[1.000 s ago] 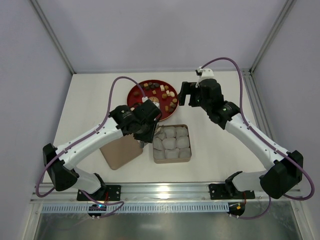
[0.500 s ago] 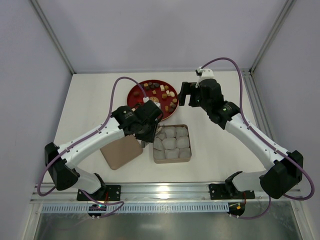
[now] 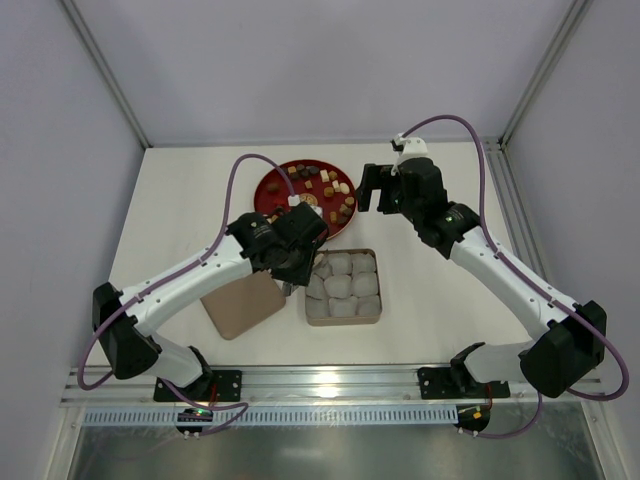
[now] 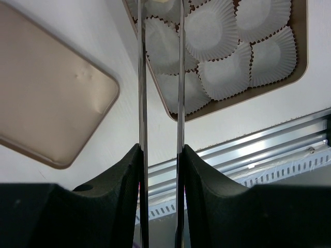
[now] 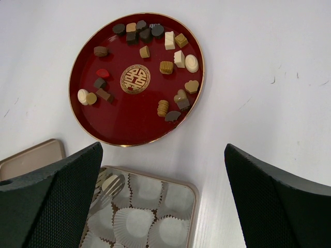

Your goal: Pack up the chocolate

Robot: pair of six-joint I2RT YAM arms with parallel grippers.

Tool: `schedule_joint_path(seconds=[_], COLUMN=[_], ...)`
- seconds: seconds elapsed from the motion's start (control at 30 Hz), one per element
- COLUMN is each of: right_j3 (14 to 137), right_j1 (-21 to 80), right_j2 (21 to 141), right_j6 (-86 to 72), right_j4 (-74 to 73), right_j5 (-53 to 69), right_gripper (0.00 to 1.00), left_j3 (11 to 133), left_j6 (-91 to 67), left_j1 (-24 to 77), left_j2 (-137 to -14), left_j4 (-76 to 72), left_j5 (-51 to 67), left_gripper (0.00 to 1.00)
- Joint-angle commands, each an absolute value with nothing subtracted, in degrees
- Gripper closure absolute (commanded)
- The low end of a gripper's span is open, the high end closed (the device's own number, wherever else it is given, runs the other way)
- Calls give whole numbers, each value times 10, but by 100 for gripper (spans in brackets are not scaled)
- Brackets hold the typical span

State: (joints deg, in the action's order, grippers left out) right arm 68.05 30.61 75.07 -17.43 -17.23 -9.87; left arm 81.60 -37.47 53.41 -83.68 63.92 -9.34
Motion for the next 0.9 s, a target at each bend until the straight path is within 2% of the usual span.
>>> schedule_joint_path(seconds=[0.0, 0.27, 0.87], right_j3=[698, 697, 698], right_j1=[303, 304, 304], right_j2=[743, 744, 742], right_j6=[-168, -169, -171], right_j4=[-161, -159, -159], right_j5=[-101, -100, -96], right_gripper=[0, 0, 0], left_j3=[817, 818, 892], left_j6=[-381, -383, -379], left_j1=[538, 540, 547], left_j2=[-839, -843, -821], left_j4=[628, 631, 664], left_j5=[-112, -113, -99], left_gripper=[64, 61, 62])
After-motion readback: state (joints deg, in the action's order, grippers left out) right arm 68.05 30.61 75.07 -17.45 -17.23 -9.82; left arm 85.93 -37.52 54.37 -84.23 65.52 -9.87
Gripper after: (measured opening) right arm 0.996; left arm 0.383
